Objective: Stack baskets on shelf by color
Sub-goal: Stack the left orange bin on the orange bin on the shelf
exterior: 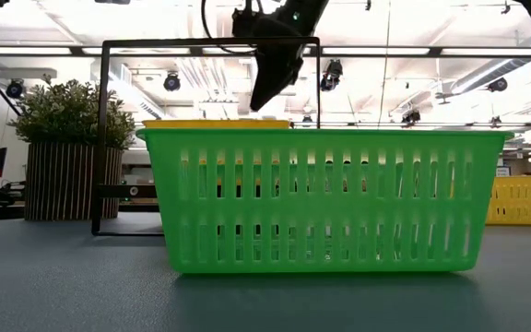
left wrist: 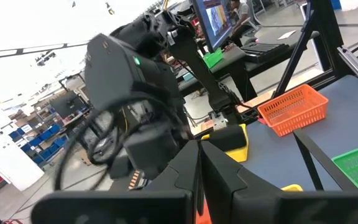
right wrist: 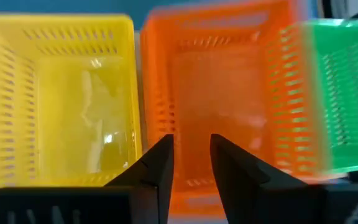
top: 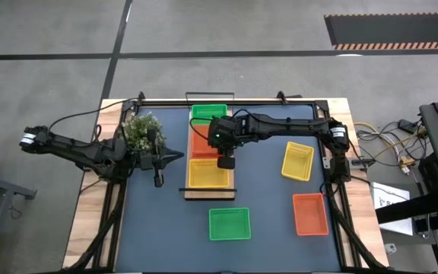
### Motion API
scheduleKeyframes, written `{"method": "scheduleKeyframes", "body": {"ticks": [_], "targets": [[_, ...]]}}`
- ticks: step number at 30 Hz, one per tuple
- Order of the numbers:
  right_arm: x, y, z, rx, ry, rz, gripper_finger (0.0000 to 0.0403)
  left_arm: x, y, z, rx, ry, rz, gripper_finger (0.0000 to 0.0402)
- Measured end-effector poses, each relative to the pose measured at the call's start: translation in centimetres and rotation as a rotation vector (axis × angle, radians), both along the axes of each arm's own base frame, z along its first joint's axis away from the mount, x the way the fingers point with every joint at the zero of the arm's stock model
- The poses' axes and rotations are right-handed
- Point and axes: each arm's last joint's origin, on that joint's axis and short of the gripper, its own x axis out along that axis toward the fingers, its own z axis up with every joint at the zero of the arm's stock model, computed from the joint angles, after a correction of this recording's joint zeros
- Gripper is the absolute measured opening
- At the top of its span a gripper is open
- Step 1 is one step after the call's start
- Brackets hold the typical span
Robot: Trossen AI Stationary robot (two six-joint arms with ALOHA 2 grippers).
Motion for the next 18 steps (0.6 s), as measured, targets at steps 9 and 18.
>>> {"method": "scheduleKeyframes", "body": {"ticks": [9,18], "targets": [[-0.8,-0.6,4.6,-0.084,-0.030,0.005,0.0092,0.0,0.0,0.0,0.000,0.000,0.000,0.0002],[0.6,-3.9,2.7,-0.186,-0.144,0.021,0.0015,0.0,0.0,0.0,0.000,0.000,0.000,0.0002]]}}
